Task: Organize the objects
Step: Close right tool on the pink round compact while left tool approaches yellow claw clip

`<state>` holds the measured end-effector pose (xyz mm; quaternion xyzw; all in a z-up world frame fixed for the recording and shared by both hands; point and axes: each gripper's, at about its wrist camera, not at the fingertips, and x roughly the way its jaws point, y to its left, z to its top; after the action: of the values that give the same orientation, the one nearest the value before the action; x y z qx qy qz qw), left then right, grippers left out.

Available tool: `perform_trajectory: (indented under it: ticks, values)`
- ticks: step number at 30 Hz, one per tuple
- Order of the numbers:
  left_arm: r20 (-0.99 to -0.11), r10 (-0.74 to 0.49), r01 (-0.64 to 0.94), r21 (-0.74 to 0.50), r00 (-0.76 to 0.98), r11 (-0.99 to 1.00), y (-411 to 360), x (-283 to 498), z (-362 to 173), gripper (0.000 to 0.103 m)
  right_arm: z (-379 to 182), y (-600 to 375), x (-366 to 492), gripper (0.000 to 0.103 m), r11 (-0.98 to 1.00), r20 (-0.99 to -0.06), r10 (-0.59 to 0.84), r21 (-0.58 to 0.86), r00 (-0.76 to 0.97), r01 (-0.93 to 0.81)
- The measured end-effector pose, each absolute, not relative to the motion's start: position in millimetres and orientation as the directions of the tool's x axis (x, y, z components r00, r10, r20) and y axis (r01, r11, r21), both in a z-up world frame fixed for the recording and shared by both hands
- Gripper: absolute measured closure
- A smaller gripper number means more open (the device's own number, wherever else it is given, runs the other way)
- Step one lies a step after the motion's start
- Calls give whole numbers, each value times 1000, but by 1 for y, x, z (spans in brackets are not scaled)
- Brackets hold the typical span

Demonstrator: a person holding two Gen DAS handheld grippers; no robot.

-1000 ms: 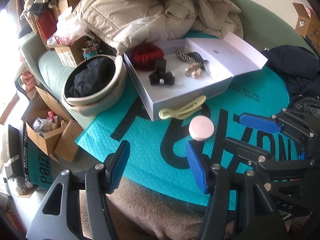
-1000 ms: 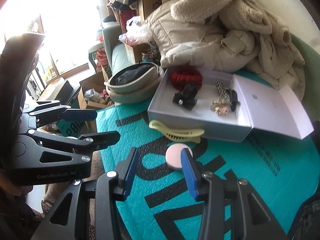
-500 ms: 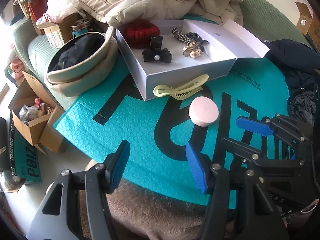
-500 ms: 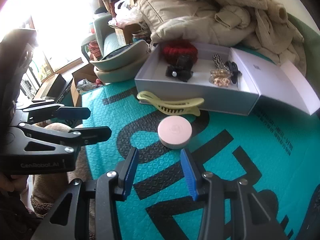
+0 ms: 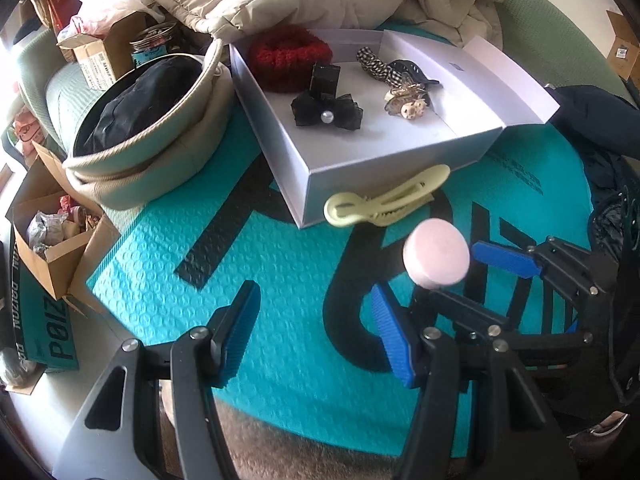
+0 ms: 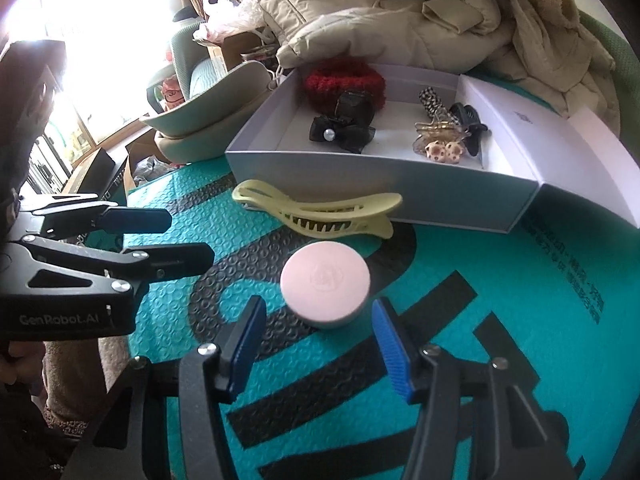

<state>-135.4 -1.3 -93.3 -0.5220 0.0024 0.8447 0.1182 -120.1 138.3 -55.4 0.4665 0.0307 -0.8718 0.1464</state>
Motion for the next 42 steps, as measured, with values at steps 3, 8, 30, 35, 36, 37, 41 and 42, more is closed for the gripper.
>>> perform_trajectory:
  ticks: [3,8,30,35,36,37,41,42]
  values:
    - [-884,194,-204,-115,-424,-972,-1,-146,-95,47,-60,137,-127,47,-954,-827,-226,82,-515,287]
    - [-888,195,-208,-116,-416,-971,3,-159,-98,47,-66,140,-134,47,-955,-828,-231,92,-510,283]
    - [-865,321,-196,-263,-386,-945,30,-188,-116,57,-67,212,-136,51,-983,-826,-175,117,-535,141]
    - [-863,308,-198,-247,-400,-949,37,-187,-111,72,-66,213,-135,51,-984,-828,-169,113,-534,137]
    - [-860,315,-198,-255,-400,-946,37,-187,-111,78,-66,213,-134,51,-984,-829,-168,111,-534,136]
    - [-859,321,-202,-259,-399,-945,37,-186,-110,84,-66,213,-134,51,-985,-829,-166,110,-534,135]
    - [-867,306,-255,-217,-394,-942,49,-179,-108,100,-66,214,-132,51,-986,-831,-161,108,-533,129]
    - [-864,310,-272,-213,-396,-939,51,-176,-107,100,-66,215,-132,51,-986,-831,-159,107,-532,128]
